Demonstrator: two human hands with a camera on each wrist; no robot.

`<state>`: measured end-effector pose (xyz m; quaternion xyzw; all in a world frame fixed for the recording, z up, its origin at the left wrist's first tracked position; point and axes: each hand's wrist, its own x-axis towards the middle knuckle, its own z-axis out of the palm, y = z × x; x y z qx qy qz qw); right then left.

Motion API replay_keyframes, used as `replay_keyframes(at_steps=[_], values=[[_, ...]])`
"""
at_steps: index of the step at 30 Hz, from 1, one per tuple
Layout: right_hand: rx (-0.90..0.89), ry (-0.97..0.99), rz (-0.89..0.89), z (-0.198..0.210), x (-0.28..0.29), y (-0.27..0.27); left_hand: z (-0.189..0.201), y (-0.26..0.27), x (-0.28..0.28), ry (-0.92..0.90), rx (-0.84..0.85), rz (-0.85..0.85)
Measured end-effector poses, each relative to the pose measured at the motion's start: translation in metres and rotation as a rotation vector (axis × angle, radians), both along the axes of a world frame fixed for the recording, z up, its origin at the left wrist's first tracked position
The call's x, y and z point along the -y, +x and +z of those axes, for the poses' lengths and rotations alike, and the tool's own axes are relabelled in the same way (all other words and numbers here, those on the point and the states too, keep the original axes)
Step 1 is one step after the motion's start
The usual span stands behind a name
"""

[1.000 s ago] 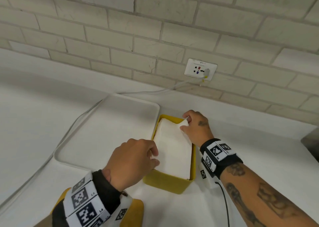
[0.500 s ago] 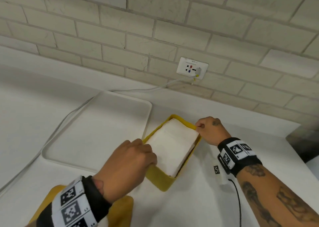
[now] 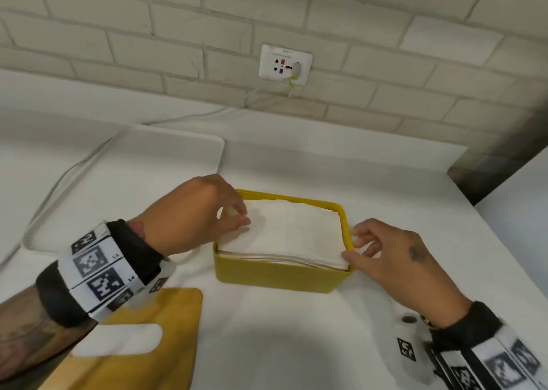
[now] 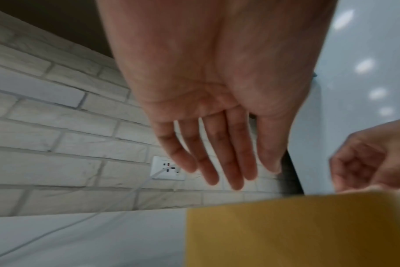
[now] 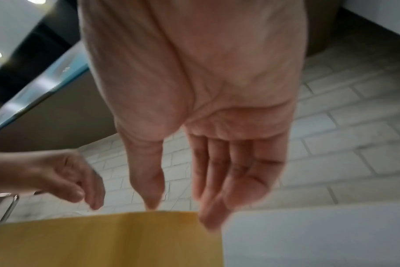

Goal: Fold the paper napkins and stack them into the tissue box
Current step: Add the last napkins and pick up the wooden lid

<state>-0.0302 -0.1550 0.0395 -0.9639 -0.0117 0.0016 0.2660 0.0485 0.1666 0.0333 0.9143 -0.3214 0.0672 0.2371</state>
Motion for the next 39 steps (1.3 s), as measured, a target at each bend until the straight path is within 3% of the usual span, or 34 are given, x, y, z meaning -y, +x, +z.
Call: replay_keyframes(at_steps=[3, 9, 14, 21, 28, 35, 39], values=[[0.151, 0.036, 0.220, 0.005, -0.008, 0.004, 0.009, -0.001, 0.023, 0.041, -0.159, -0.169], [-0.005, 0.033, 0.415, 0.000, -0.026, 0.031, 0.009, 0.007, 0.059, 0.360, -0.225, -0.216], [-0.043, 0.071, 0.413, -0.002, -0.024, 0.036, 0.018, 0.011, 0.058, 0.340, -0.325, -0.227], [-0.039, 0.088, 0.420, -0.006, -0.017, 0.041, 0.016, 0.011, 0.055, 0.271, -0.321, -0.251], [-0.012, 0.130, 0.351, -0.010, -0.020, 0.038, 0.005, -0.005, 0.046, 0.239, -0.143, -0.159], [-0.082, 0.115, 0.284, -0.011, -0.017, 0.043, 0.020, 0.003, 0.015, 0.285, -0.330, -0.030], [-0.094, 0.056, 0.245, -0.010, -0.023, 0.046, 0.011, 0.005, 0.019, 0.304, -0.309, 0.030]])
